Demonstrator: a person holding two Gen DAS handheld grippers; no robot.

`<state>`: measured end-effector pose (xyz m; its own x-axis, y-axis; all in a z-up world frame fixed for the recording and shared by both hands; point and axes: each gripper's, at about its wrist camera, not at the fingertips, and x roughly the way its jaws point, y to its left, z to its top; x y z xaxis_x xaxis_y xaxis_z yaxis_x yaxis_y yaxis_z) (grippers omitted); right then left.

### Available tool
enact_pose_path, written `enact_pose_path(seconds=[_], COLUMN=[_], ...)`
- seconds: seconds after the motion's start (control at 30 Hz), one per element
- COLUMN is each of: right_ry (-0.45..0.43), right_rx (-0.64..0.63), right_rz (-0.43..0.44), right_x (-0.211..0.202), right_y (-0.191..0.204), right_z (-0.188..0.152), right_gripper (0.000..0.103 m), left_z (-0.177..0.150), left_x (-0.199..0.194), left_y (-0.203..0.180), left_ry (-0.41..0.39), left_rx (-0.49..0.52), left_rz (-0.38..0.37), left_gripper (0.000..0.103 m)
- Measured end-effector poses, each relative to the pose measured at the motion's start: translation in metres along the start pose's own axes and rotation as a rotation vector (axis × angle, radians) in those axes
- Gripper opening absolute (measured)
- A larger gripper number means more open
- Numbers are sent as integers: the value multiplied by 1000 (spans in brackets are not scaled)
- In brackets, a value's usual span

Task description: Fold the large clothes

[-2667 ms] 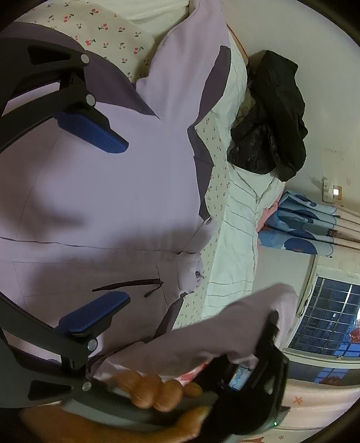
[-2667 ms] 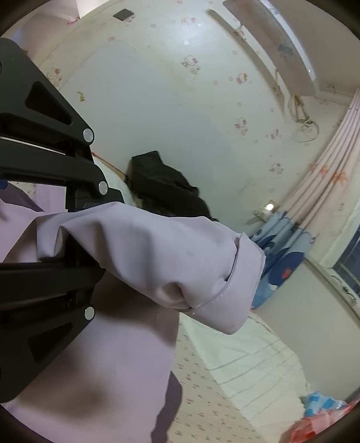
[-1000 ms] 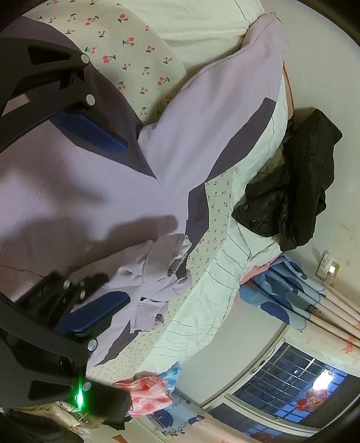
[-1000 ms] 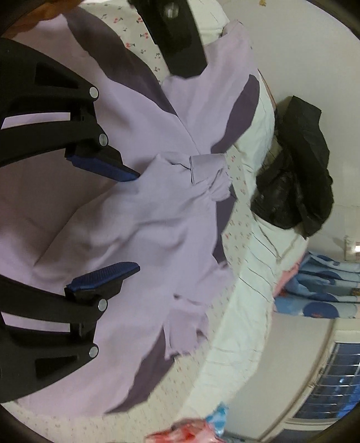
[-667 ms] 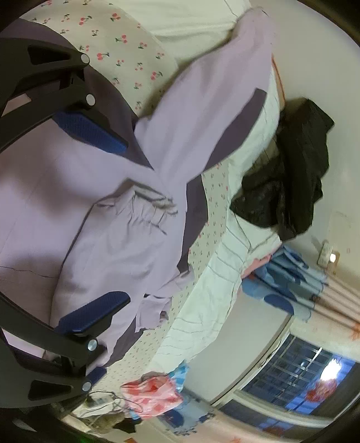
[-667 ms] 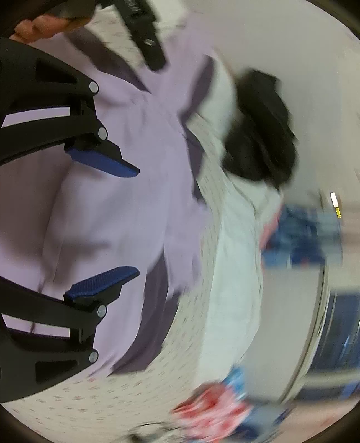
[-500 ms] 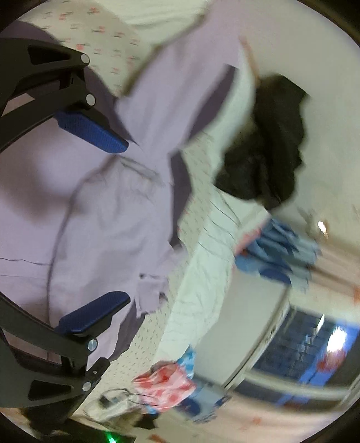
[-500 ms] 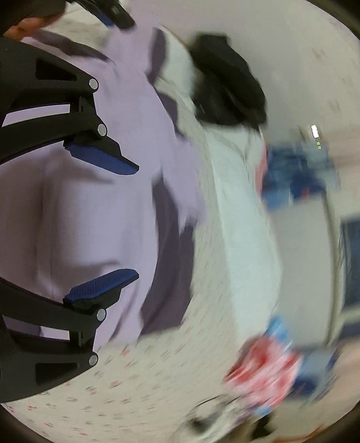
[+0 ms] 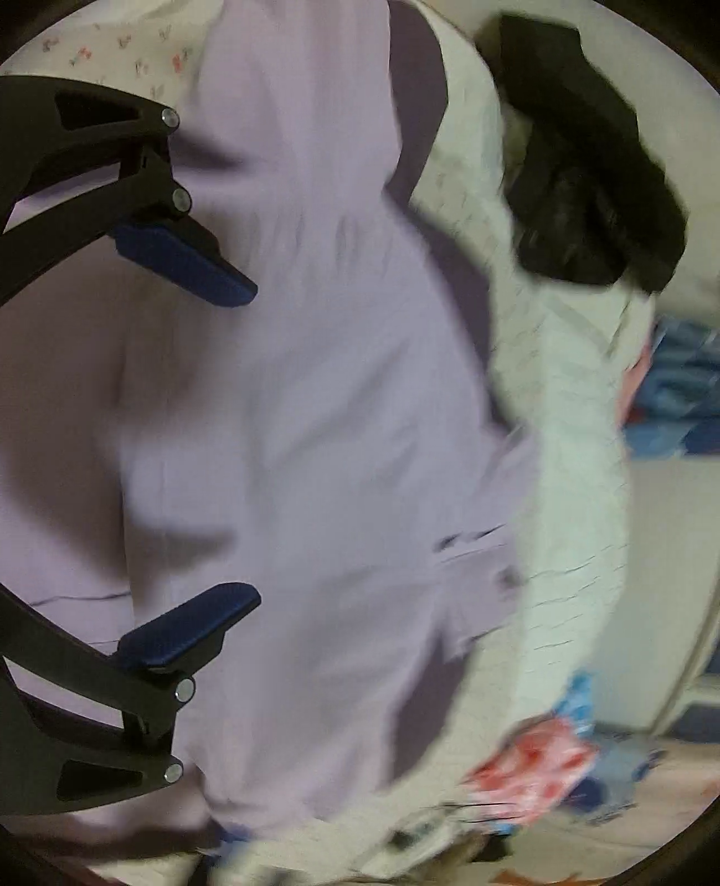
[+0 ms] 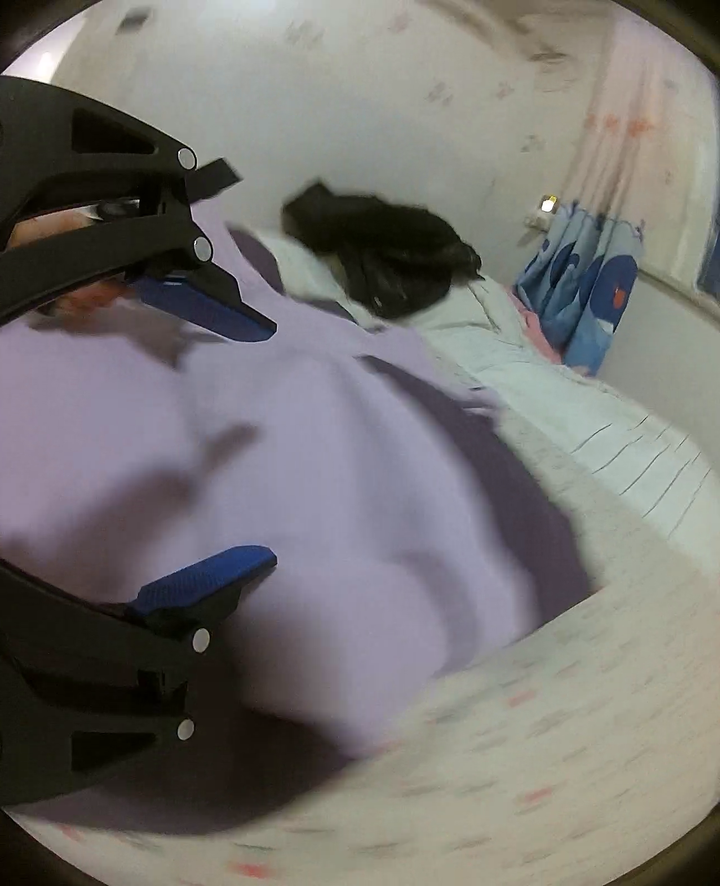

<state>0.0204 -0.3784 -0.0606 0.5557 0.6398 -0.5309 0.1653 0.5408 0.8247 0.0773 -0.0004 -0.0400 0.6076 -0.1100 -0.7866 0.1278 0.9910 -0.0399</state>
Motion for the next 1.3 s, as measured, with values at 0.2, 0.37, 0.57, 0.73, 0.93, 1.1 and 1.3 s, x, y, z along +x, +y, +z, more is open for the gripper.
enact_pose_path(seconds=[0.2,0.37,0.57,0.73,0.93,1.1,1.3], right_ry=[-41,-80,-160,-207,156,183,-281], right_rx=[131,179,82,2,-44,-205,-522], right_rz=[91,213,206,271,-3,-41,-228], right_x=[0,26,30,20,74,48,24], right_y=[-28,-40,-29,-9,-1,38,113], right_z=[5,24,34,41,18,-4,21], right_gripper=[73,73,48,39,44,58,89], left_z=[1,-3,10,37,23,-8,17], left_x=[-10,25,35,-29,-9,3,-73], left_y=[87,82,49,54,77,105,110], left_ry=[63,147,54,-140,-34,135,-228], left_rx=[-320,-280,-107,-81,-7,-41,-176], left_rz=[-11,-24,62,-7,136,103,206], left_gripper=[96,96,53,33,31,55,79])
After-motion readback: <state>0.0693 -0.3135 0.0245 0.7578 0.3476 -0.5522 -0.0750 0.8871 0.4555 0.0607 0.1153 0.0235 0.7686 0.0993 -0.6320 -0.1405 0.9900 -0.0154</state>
